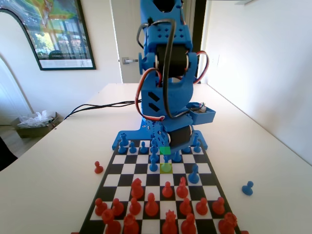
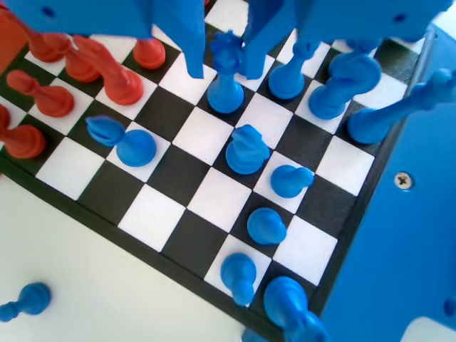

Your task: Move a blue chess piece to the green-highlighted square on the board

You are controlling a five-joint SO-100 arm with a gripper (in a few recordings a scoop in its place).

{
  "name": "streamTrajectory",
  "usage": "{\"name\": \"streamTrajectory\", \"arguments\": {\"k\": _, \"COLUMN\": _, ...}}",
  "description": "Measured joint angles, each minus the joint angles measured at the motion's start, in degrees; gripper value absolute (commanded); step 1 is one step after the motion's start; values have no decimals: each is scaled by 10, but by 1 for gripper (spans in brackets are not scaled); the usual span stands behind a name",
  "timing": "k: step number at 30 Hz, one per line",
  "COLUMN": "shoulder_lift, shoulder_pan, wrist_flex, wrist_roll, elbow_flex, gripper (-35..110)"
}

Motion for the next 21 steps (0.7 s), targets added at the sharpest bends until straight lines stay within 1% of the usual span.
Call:
{"name": "streamTrajectory", "arguments": {"k": 12, "shoulder_lift": -20, "shoulder_pan": 11, "wrist_flex": -15, "wrist_roll": -8, "elbow_flex": 0, "gripper": 9}}
{"name": "streamTrajectory", "arguments": {"k": 15, "shoulder_lift": -21, "shoulder_pan": 12, "wrist_flex": -32, "wrist_roll": -15, "elbow_flex": 2, "gripper": 9}}
{"name": "streamTrajectory", "arguments": {"k": 21, "shoulder_lift": -21, "shoulder_pan": 11, "wrist_flex": -35, "wrist_roll": -18, "elbow_flex": 6, "gripper": 4}}
